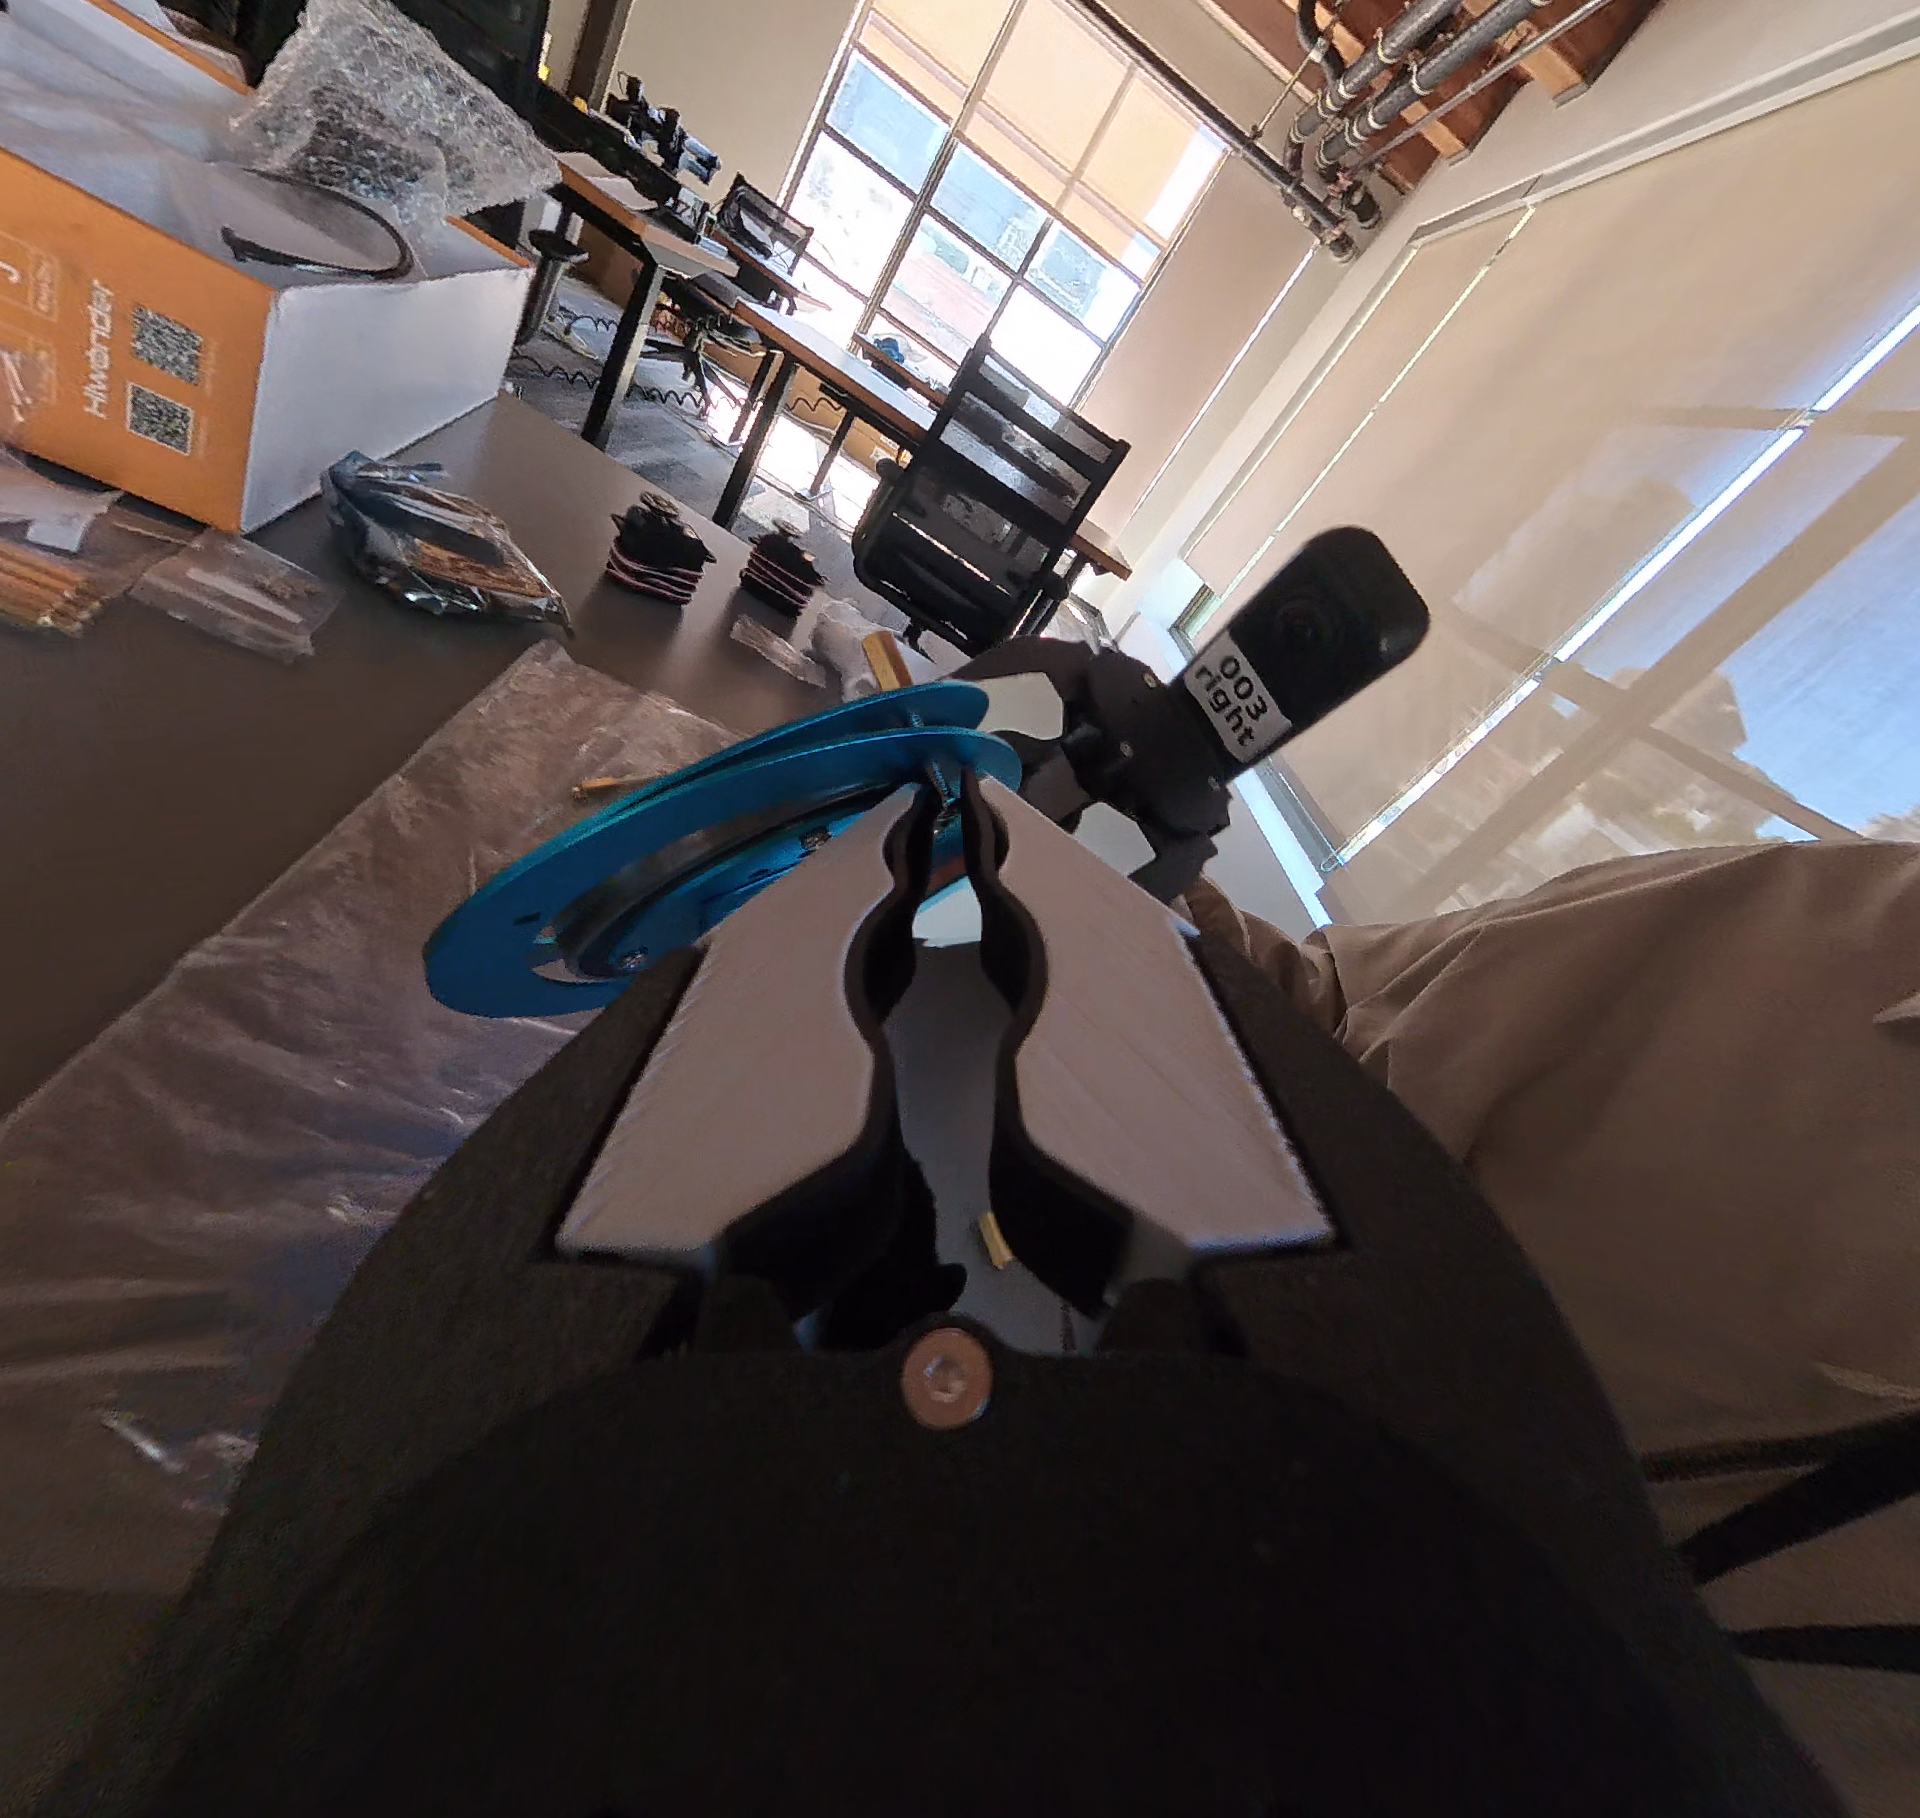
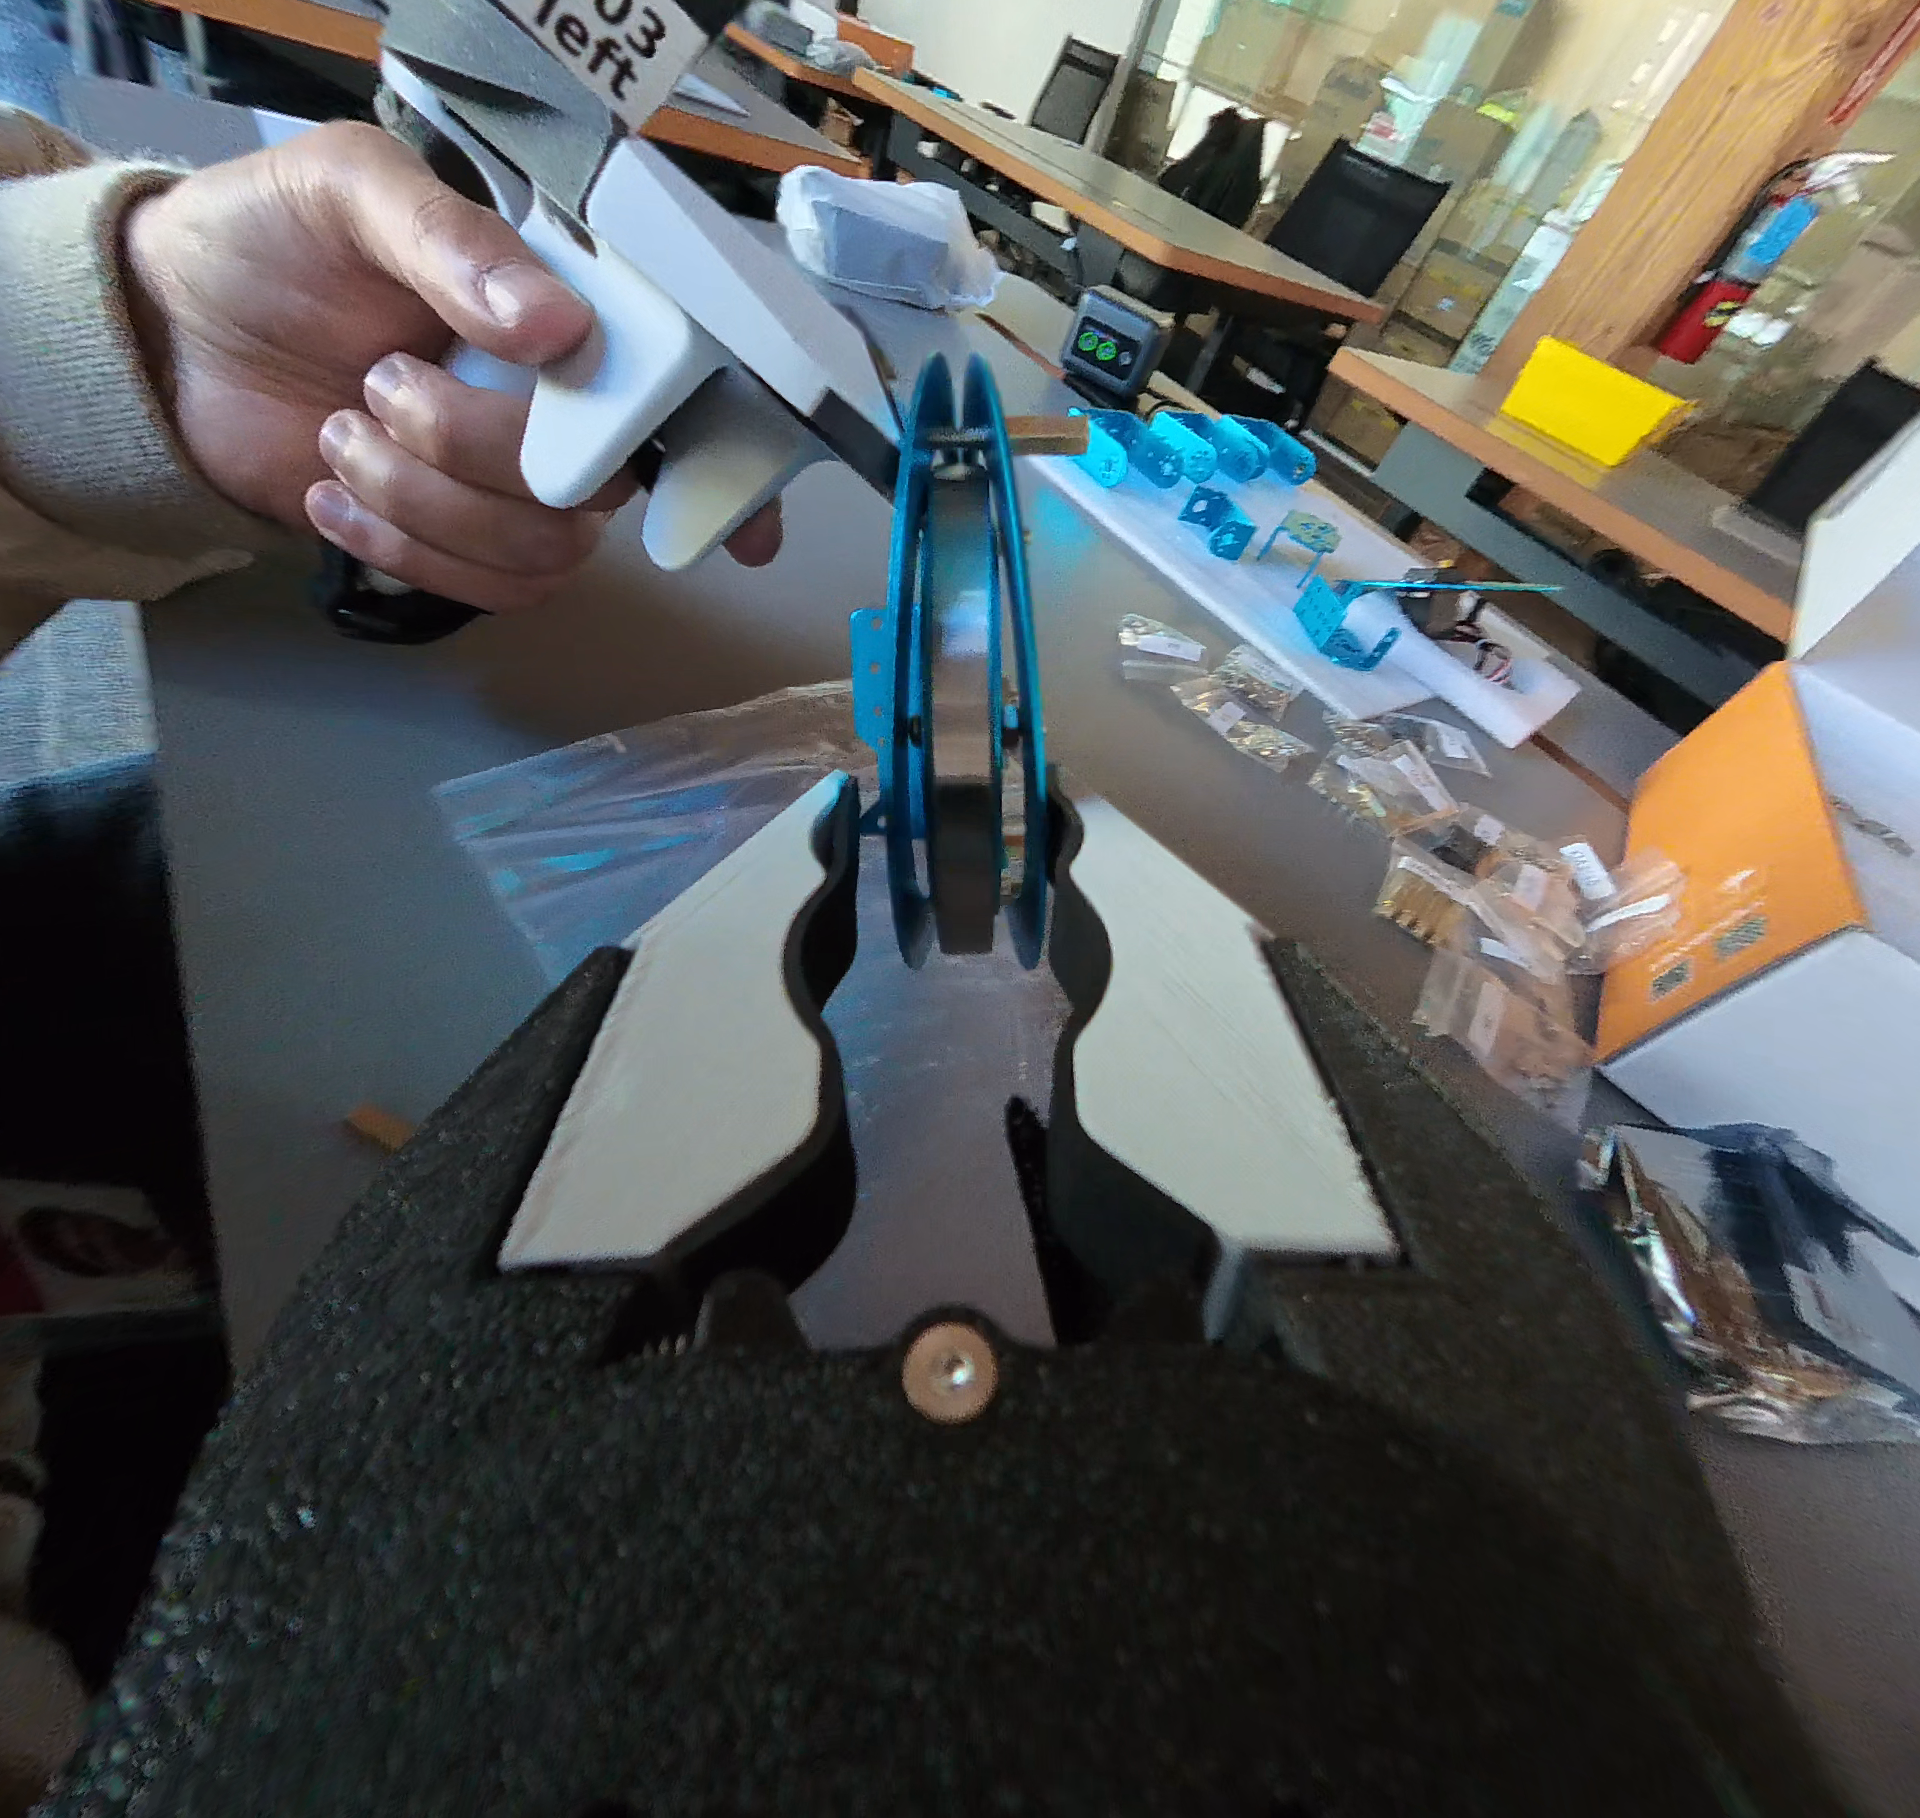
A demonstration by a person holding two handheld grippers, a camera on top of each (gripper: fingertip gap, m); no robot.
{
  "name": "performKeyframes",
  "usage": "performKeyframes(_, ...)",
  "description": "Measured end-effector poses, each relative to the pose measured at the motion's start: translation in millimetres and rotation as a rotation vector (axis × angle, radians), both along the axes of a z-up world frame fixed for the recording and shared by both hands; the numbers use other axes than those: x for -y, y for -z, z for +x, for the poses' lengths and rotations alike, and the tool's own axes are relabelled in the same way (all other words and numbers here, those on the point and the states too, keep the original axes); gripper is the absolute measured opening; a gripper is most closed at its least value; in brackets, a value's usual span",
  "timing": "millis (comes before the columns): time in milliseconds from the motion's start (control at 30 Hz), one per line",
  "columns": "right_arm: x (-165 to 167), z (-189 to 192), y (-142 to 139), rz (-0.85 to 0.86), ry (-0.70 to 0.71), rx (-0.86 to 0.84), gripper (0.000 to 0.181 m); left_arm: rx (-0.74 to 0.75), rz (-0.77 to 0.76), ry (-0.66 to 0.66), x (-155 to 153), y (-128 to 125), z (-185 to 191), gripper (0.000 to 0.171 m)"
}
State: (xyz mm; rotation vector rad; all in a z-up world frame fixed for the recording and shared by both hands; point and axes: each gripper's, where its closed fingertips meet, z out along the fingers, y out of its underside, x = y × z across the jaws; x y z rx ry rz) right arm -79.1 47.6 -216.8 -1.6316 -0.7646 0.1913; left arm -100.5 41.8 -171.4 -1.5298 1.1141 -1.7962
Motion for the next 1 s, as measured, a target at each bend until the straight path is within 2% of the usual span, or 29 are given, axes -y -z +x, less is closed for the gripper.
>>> performKeyframes(100, 10.8, -4.1, -3.0, -0.026, -0.061, -0.029, 0.027, -0.044, 0.035, -0.044, 6.5, 2.7, -4.4, 0.003)
performKeyframes(300, 25.0, -8.5, 10.5, -0.216, -0.157, -0.06, 0.026, -0.12, -0.002, -0.082, 12.8, 17.8, -6.7, 0.003)
performKeyframes(367, 24.4, -3.5, 14.0, -0.232, -0.132, -0.05, 0.027, -0.149, -0.027, -0.095, 9.9, 25.1, -5.8, 0.003)
performKeyframes(600, 24.4, 13.5, 19.8, -0.283, -0.086, -0.049, 0.025, -0.178, -0.069, -0.08, 7.7, 26.0, 8.9, 0.004)
performKeyframes(733, 21.9, 22.2, 24.2, -0.421, -0.103, -0.133, 0.024, -0.194, -0.077, -0.074, 1.1, 26.1, 23.2, 0.004)
performKeyframes(900, 10.9, 33.4, 21.8, -0.495, -0.103, -0.279, 0.025, -0.178, -0.118, -0.038, -12.0, 25.0, 34.5, 0.003)
performKeyframes(1000, 9.5, 28.5, 20.6, -0.498, -0.135, -0.285, 0.025, -0.159, -0.142, -0.034, -17.5, 24.4, 29.0, 0.003)
